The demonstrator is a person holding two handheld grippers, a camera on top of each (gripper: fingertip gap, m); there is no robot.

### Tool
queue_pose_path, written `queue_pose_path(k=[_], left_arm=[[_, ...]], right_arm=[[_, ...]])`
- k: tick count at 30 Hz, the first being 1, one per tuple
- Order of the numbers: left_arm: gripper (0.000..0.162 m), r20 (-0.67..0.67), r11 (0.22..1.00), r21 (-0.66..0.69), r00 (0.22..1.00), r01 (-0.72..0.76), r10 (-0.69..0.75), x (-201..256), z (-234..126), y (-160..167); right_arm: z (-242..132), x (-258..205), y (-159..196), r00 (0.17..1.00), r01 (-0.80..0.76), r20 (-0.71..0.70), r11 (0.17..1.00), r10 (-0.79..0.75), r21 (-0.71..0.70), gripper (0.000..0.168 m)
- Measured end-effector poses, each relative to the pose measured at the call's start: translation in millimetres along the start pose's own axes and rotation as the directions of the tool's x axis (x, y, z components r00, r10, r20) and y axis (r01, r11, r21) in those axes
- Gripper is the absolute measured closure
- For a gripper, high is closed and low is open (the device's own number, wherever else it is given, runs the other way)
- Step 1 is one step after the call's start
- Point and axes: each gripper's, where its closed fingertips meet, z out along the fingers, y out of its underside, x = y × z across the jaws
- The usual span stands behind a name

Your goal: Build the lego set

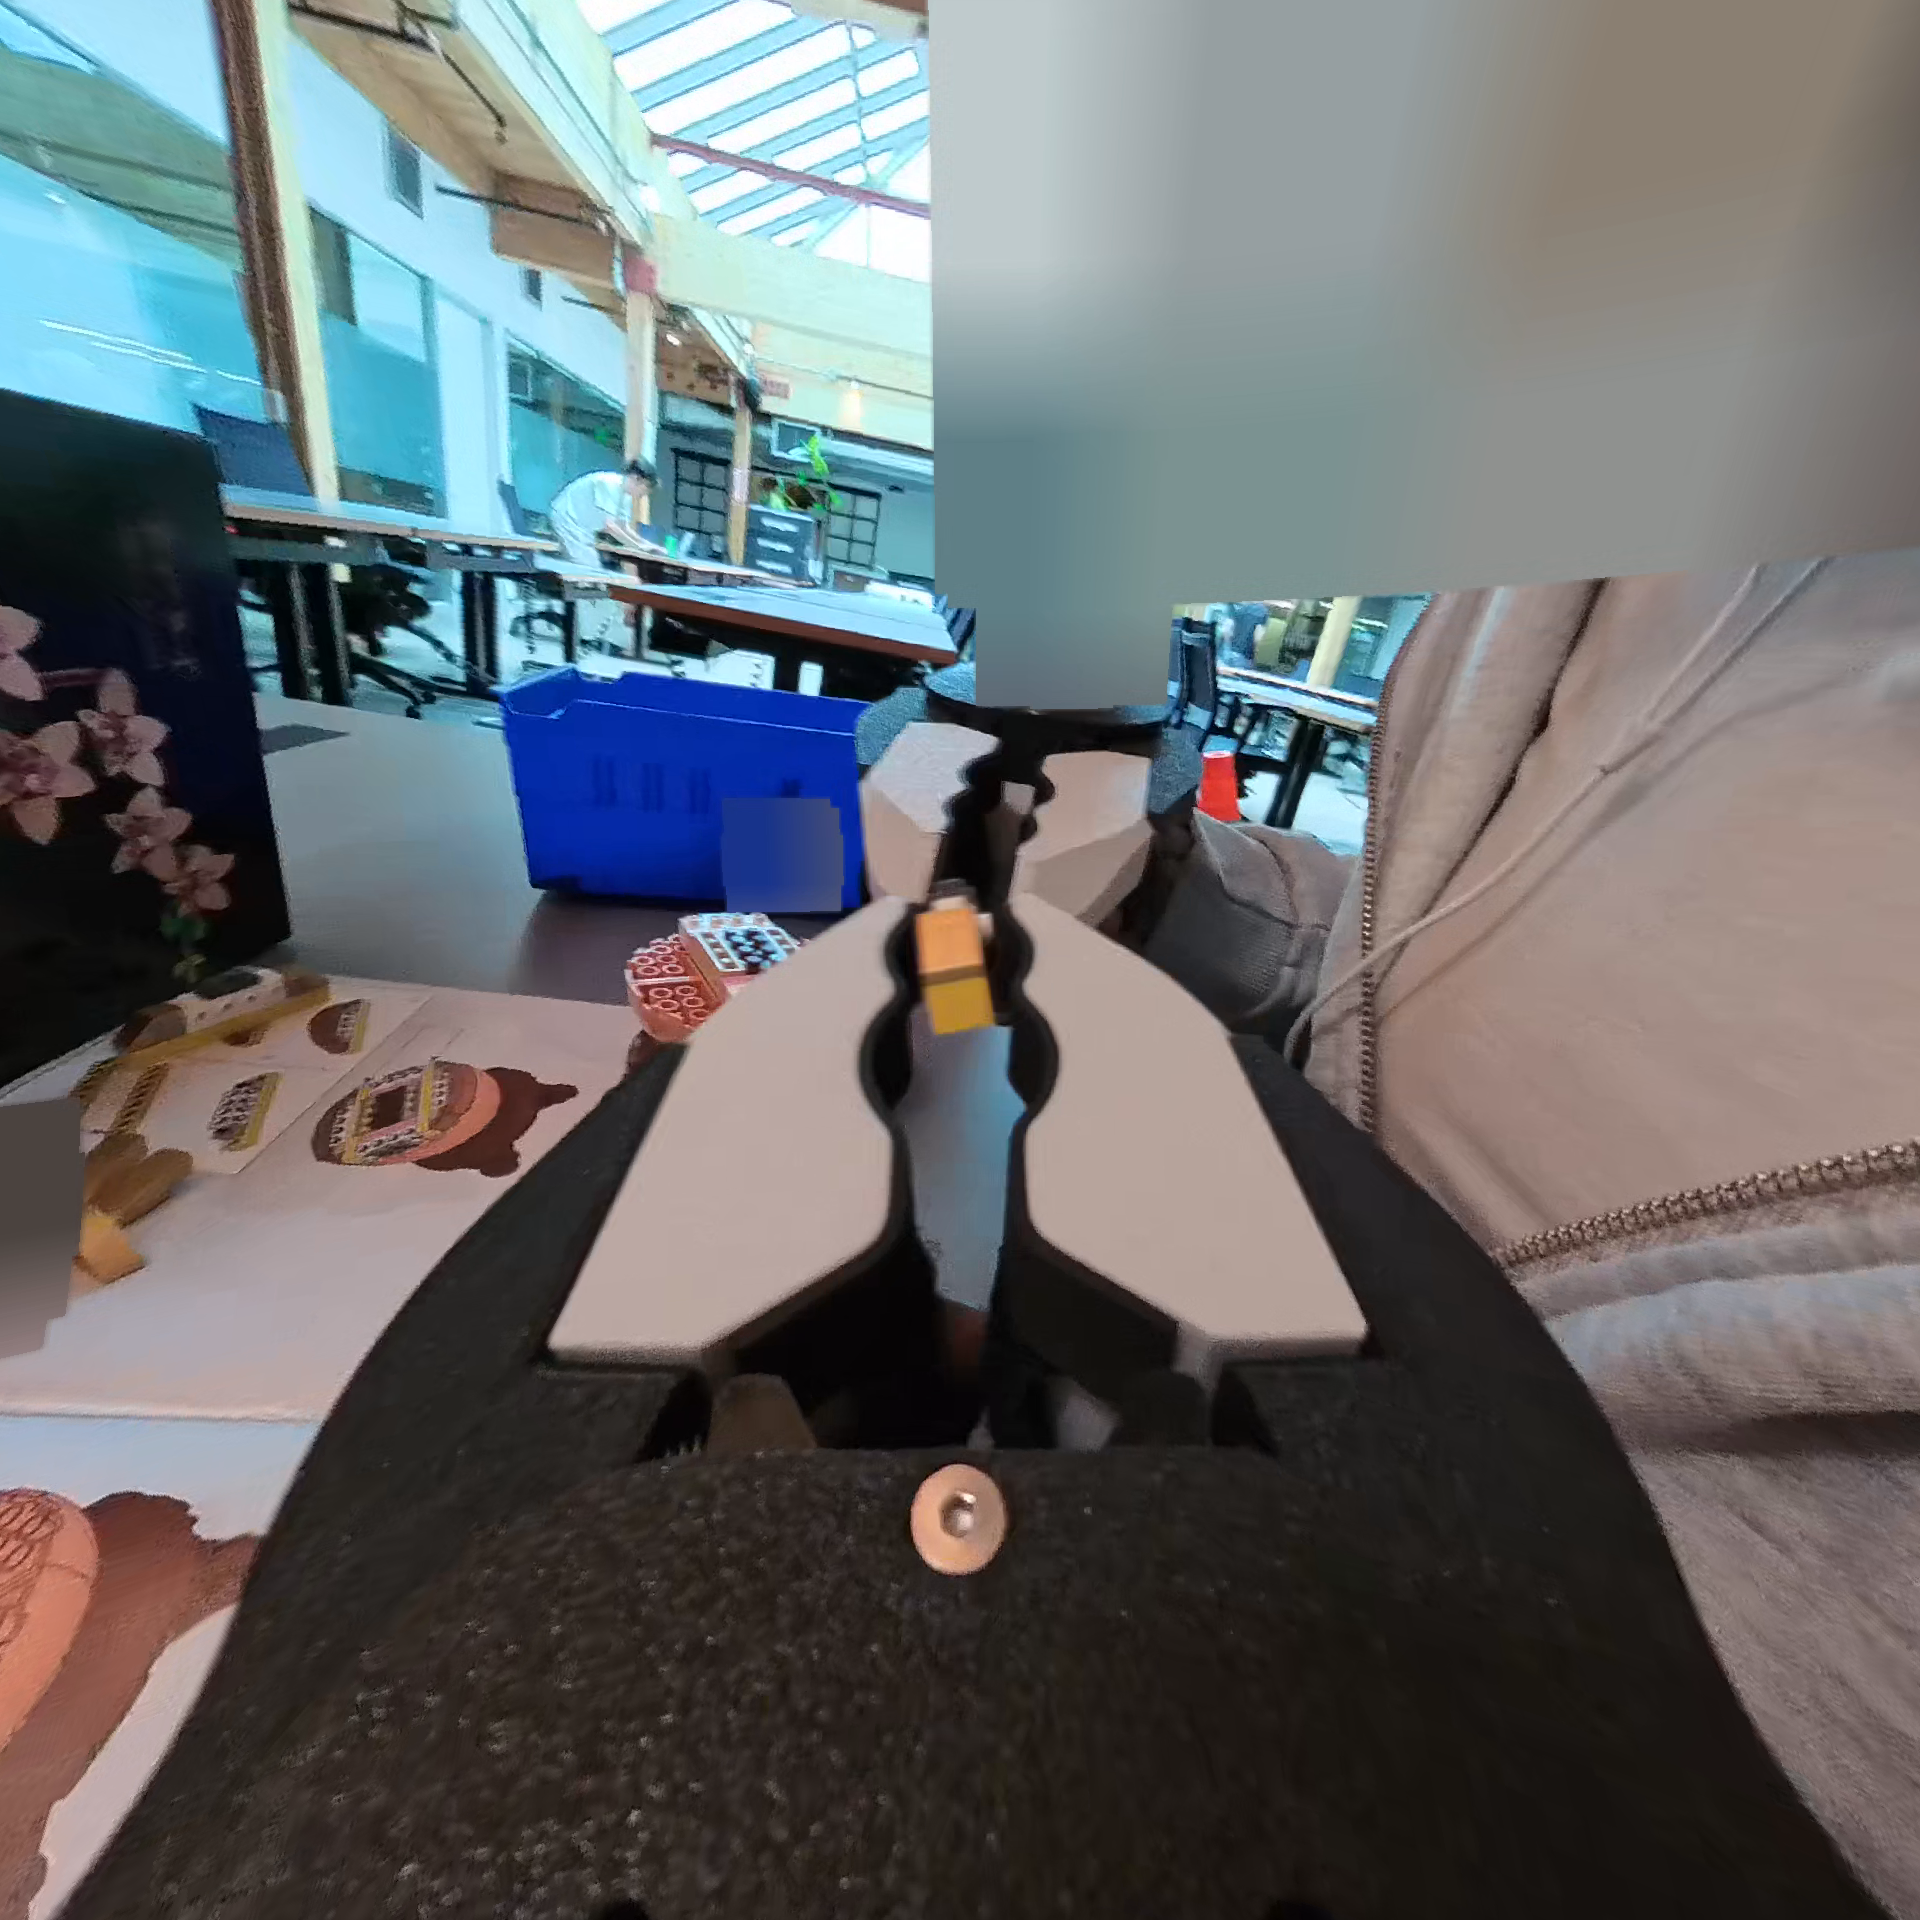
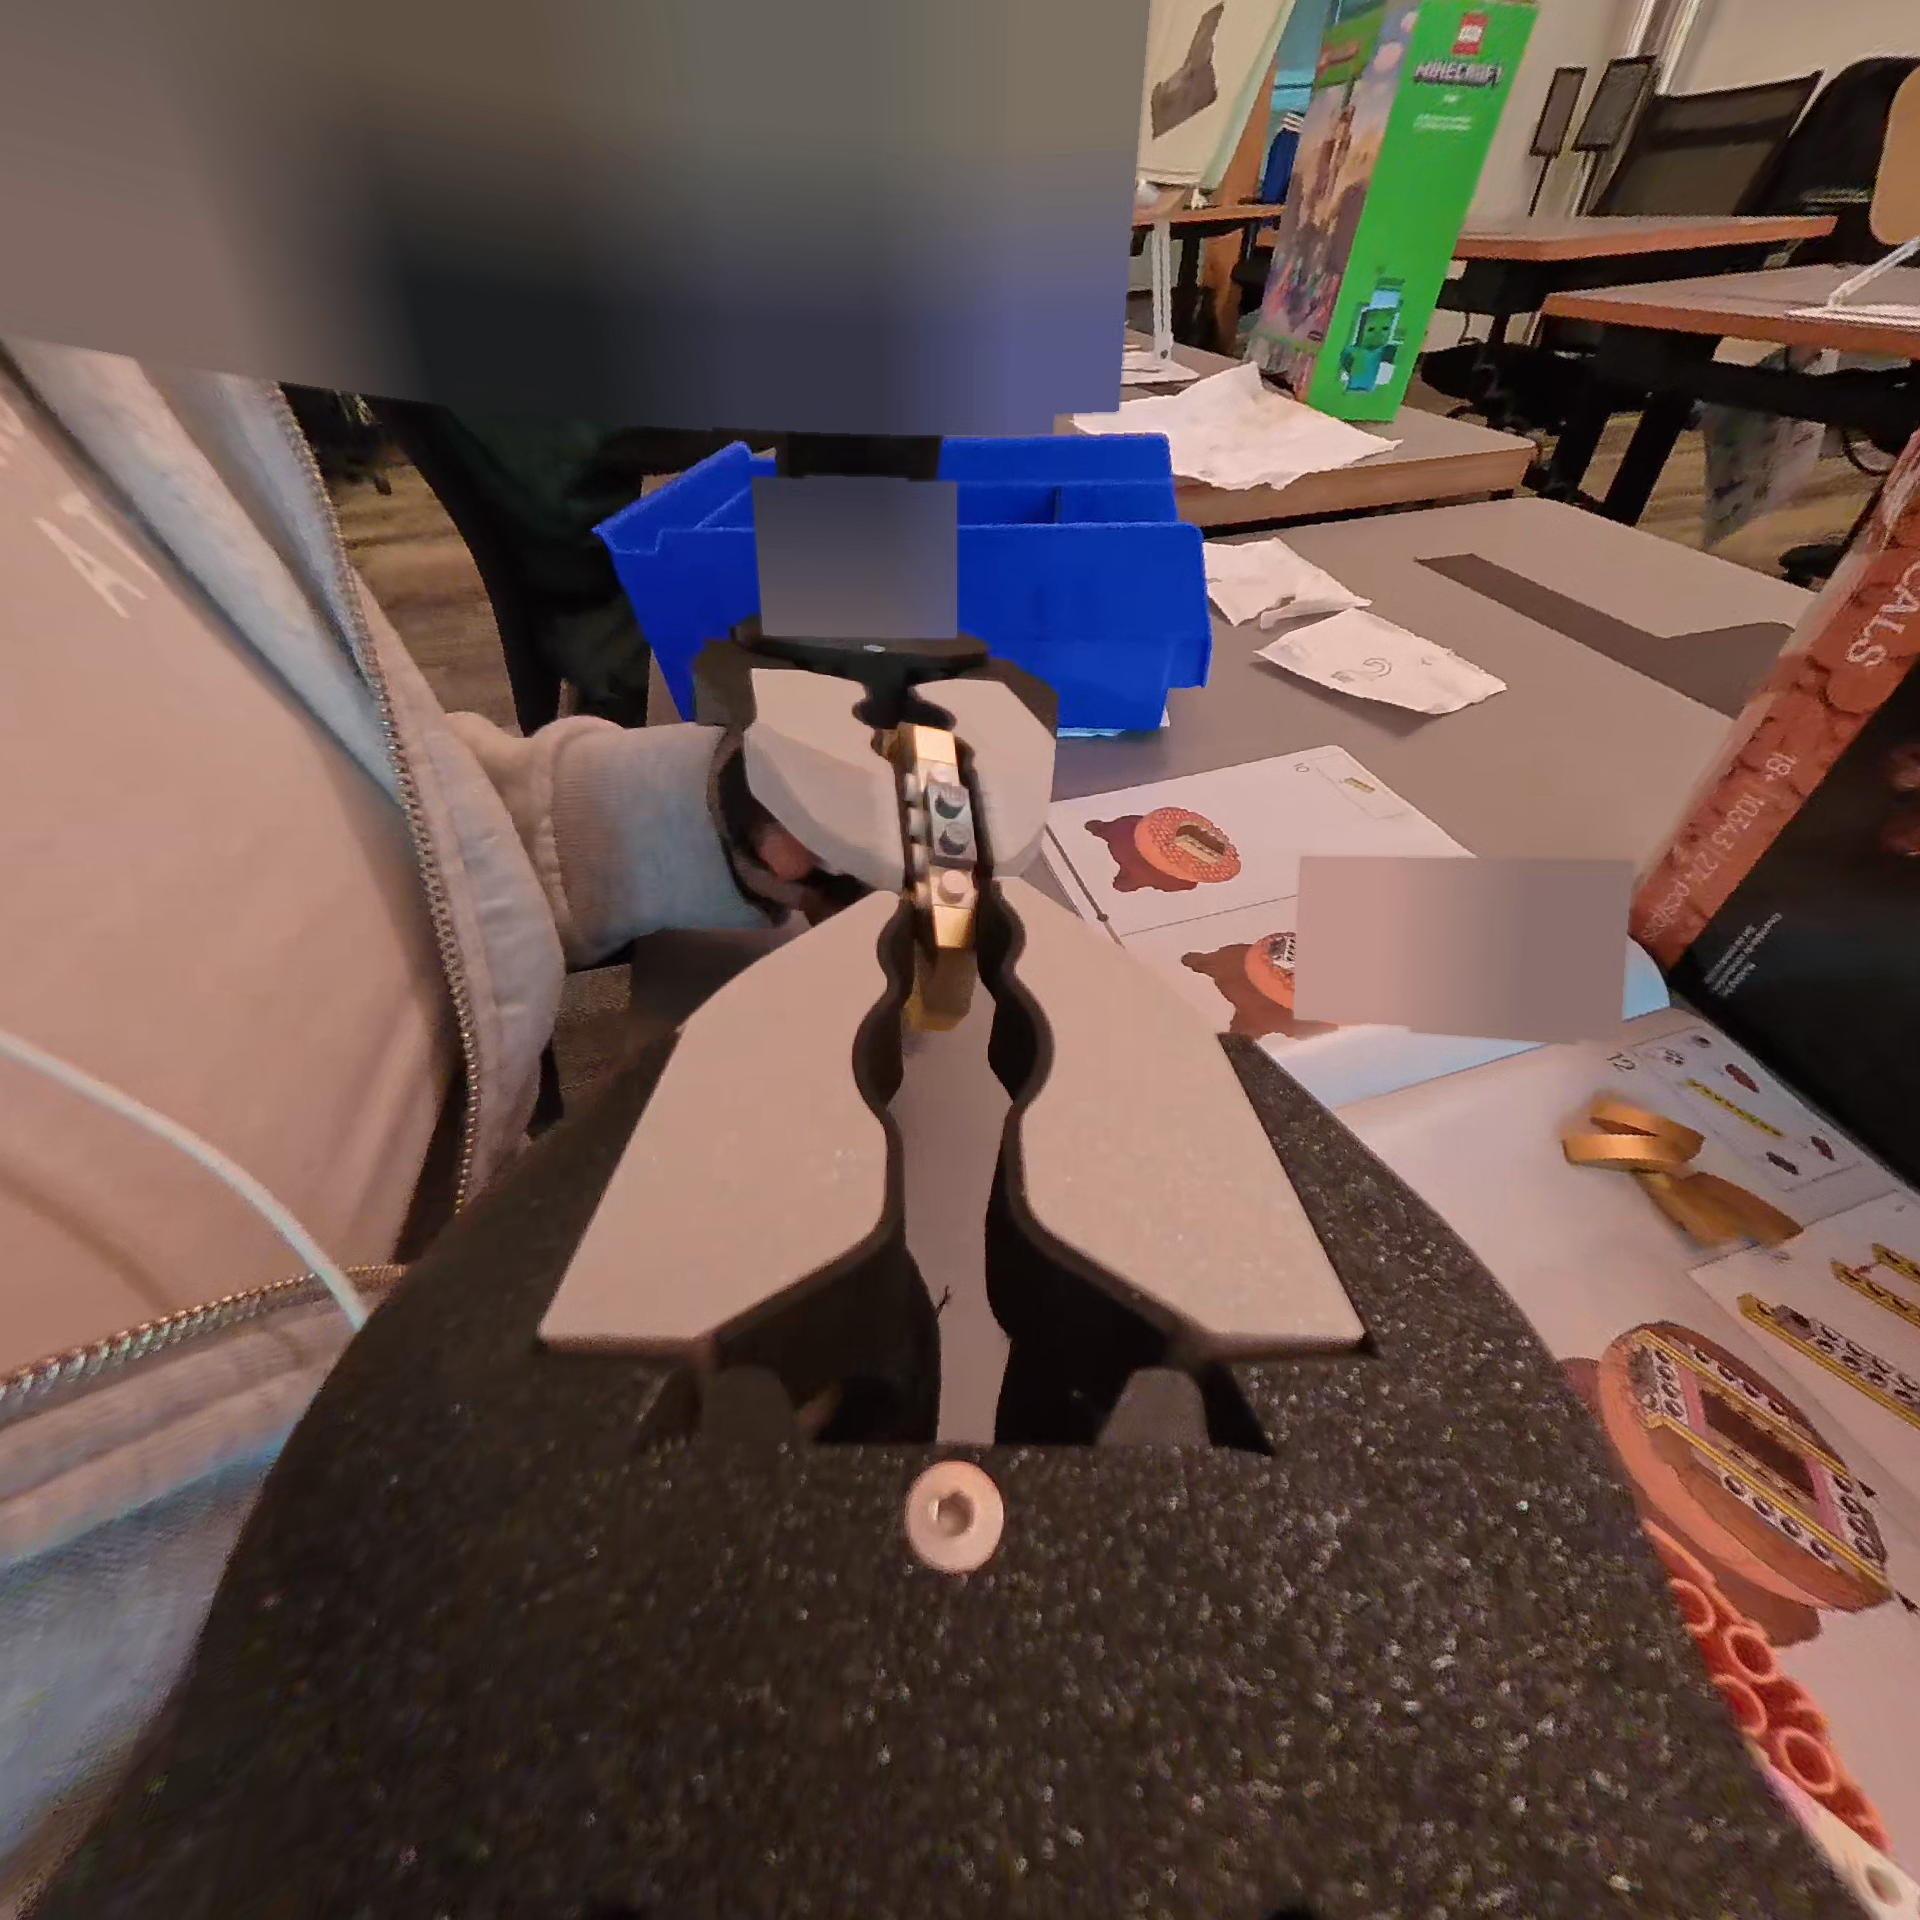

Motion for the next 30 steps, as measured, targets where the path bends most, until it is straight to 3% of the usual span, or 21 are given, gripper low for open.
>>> queue_pose_path(k=[2,4,7,10,12,14,16,18,21,23,25,27,30], left_arm=[[0.151,-0.012,1.0,0.012,1.0,-0.005,0.005,1.1,-0.9,-1.1],[0.151,0.016,1.0,0.019,1.0,0.0,0.0,-3.7,-1.6,-1.1],[0.15,0.099,1.0,0.004,0.995,-0.02,0.02,-17.2,-7.6,0.5],[0.151,0.306,0.997,-0.064,0.95,-0.037,0.055,-47.8,-20.8,4.3],[0.15,0.508,0.982,-0.182,0.849,-0.058,0.145,-79.4,-40.0,15.0],[0.15,0.586,0.947,-0.317,0.773,-0.058,0.243,-95.0,-55.9,30.6],[0.15,0.598,0.945,-0.324,0.764,-0.046,0.242,-93.6,-60.3,34.2],[0.15,0.599,0.947,-0.316,0.765,-0.047,0.238,-89.7,-63.0,33.4],[0.15,0.495,0.957,-0.243,0.829,-0.156,0.261,-68.6,-52.6,20.3],[0.15,0.438,0.963,-0.145,0.859,-0.225,0.267,-53.7,-45.2,4.8],[0.15,0.411,0.966,-0.101,0.874,-0.24,0.26,-47.3,-42.6,-2.5],[0.15,0.386,0.963,-0.097,0.882,-0.253,0.271,-41.4,-41.6,-3.5],[0.15,0.364,0.959,-0.039,0.89,-0.28,0.275,-29.8,-43.7,-8.2]], right_arm=[[0.0,-1.9,-2.2,0.999,0.05,-0.01,0.999,-0.05,0.0,0.154],[-4.5,-1.2,-13.3,0.991,0.132,-0.03,0.991,-0.132,0.024,0.129],[-29.5,29.1,-39.7,0.953,0.272,-0.144,0.962,-0.268,0.009,0.125],[-66.2,102.7,-48.1,0.894,0.287,-0.302,0.94,-0.331,-0.183,0.14],[-79.3,150.9,-23.5,0.915,0.179,-0.29,0.925,-0.282,-0.335,0.144],[-78.6,184.6,7.7,0.936,0.112,-0.249,0.883,-0.248,-0.456,0.147],[-57.0,173.4,19.1,0.969,0.15,-0.097,0.857,-0.225,-0.492,0.153],[-27.8,134.1,12.4,0.959,0.276,0.077,0.834,-0.273,-0.478,0.151],[16.6,71.8,6.5,0.861,0.506,0.303,0.748,-0.408,-0.429,0.138],[35.6,47.2,18.2,0.801,0.587,0.431,0.684,-0.415,-0.433,0.137],[47.7,37.7,23.0,0.792,0.589,0.48,0.68,-0.378,-0.436,0.138],[53.3,31.7,18.0,0.802,0.558,0.49,0.721,-0.342,-0.41,0.154],[50.8,20.6,10.2,0.833,0.488,0.47,0.787,-0.291,-0.377,0.16]])
